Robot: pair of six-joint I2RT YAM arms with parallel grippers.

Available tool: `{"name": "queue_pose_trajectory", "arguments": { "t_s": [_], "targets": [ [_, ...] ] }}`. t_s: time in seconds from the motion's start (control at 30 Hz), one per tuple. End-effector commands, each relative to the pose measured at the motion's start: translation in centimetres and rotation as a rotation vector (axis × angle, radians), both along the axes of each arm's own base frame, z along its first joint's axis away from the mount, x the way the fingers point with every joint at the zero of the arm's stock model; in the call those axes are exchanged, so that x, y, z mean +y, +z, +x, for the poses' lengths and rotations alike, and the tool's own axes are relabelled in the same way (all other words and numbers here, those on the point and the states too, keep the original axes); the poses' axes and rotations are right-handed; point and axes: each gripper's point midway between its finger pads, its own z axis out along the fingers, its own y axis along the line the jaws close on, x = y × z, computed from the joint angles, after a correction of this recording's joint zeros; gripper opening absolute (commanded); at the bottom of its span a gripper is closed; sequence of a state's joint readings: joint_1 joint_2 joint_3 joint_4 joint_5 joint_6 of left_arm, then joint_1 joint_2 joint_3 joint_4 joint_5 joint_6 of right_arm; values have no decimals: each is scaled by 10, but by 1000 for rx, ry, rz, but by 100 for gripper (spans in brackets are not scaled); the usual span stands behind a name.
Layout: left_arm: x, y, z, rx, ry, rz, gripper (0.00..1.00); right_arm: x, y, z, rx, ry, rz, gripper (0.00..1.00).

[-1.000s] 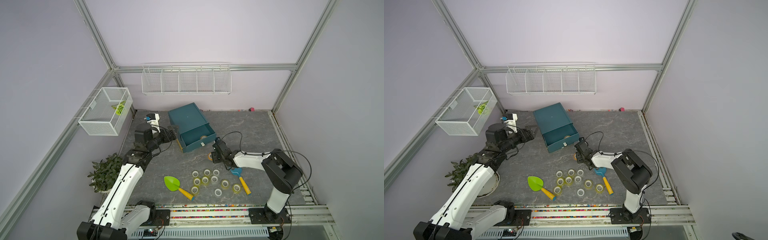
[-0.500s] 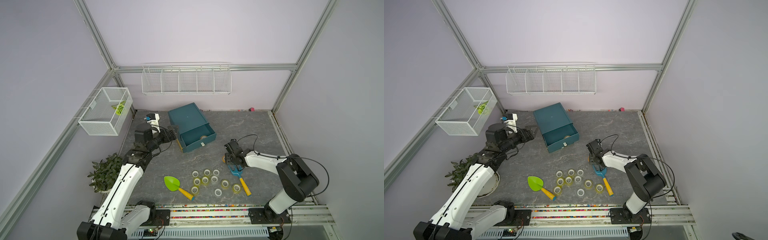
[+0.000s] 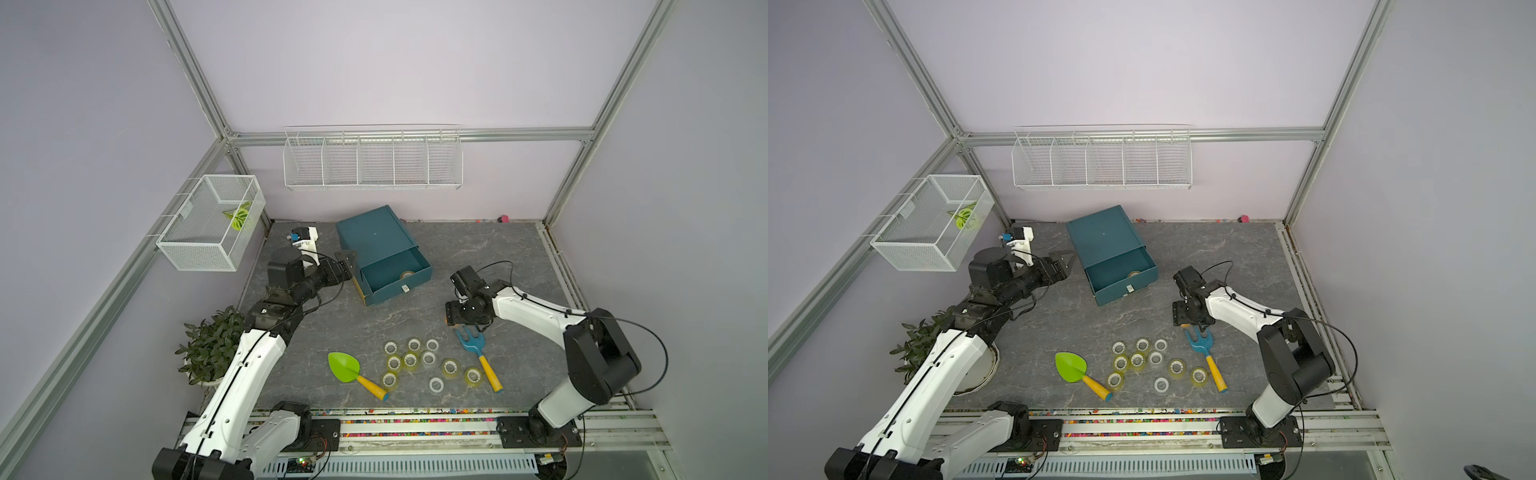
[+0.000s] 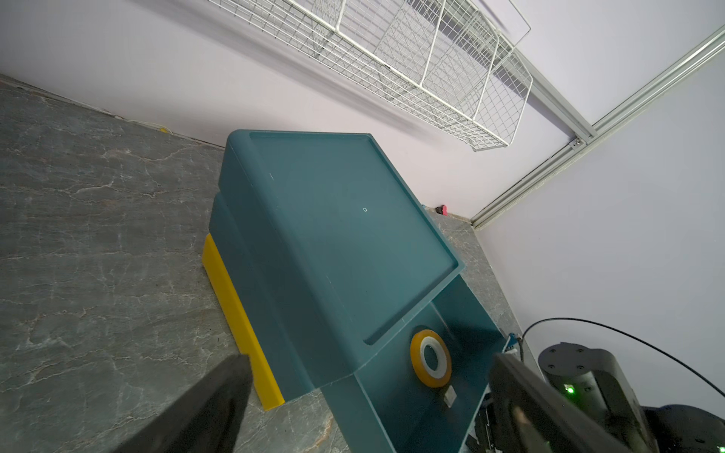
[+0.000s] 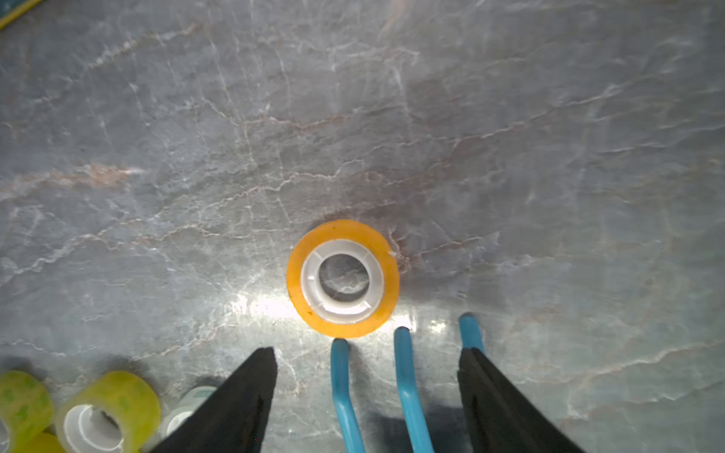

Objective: Place the transparent tape into the drawer according to color
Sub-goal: Pick up the tape at the center of the board.

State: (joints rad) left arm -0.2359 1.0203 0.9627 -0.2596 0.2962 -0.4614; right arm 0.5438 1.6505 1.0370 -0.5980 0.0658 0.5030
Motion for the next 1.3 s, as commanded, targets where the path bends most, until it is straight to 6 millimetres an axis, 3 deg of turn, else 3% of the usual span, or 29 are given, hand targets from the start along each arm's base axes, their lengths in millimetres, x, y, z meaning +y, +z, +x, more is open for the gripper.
{"name": "queue_pose_trajectory", "arguments": {
  "t_s": [0.0,0.27,1.27],
  "targets": [
    [-1,4,-3,-23,-14,-2,100,5,-7,-7,45,55,-39,80],
    [-1,4,-3,-22,-17,-5,100,13,-11,1,45,69,-32,82],
    [0,2,-2,-17,-9,-2,100,6,-40,12,131,49,-61,69]
  ]
}}
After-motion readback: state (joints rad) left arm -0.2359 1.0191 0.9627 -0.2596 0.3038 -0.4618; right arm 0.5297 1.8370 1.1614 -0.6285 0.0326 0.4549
